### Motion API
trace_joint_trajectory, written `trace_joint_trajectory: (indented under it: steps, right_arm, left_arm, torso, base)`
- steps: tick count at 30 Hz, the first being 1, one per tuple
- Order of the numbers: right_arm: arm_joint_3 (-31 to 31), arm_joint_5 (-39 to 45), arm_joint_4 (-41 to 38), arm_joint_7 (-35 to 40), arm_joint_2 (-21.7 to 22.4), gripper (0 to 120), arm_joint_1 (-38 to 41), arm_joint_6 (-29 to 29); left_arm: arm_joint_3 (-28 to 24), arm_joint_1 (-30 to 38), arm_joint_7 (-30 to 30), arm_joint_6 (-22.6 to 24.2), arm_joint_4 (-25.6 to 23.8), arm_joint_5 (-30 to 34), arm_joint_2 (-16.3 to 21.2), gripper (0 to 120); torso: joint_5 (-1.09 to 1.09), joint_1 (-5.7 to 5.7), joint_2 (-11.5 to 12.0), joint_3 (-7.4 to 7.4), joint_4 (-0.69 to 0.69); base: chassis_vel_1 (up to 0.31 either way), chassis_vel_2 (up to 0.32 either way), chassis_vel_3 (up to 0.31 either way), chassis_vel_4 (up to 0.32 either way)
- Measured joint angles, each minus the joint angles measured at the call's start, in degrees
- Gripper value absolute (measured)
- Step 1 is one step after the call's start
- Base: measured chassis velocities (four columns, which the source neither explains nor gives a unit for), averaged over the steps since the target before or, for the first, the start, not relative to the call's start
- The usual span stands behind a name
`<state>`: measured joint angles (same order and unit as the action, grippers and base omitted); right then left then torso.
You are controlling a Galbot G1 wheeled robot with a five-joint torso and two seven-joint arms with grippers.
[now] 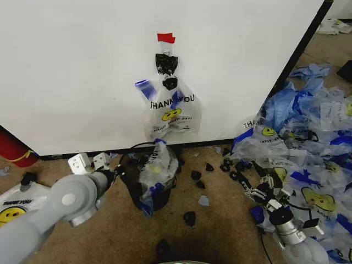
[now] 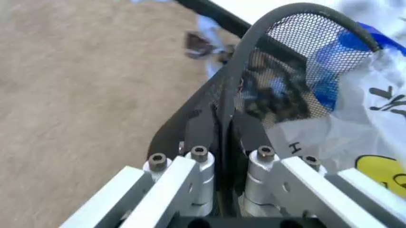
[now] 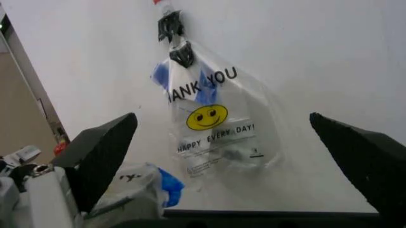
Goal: Pick up the garbage bag from the wall and place it over the trash bin.
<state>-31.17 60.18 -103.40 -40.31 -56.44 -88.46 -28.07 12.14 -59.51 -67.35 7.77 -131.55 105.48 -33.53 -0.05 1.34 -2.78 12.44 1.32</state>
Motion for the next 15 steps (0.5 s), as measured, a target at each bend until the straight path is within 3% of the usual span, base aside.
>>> trace_joint_trajectory:
  steps: [5, 15]
  right_arm:
    - [0.30, 0.38, 0.94, -0.55, 0.21, 100, 0.43, -0.09]
    - [0.81, 0.12, 0.89, -0.41, 0.91, 100, 1.03, 0.21]
  left_arm:
    - [3.91, -1.86, -2.96, -2.91, -0.01, 0.65, -2.27, 3]
    - [7.50, -7.50, -4.00, -3.84, -1.28, -0.18, -4.70, 3]
  torso:
    - [0.00, 0.00, 0.00, 0.00, 0.04]
    - [-0.01, 0.00, 0.00, 0.00, 0.02]
  base:
    - [0.000, 0.000, 0.000, 0.000]
    - [0.000, 0.000, 0.000, 0.000]
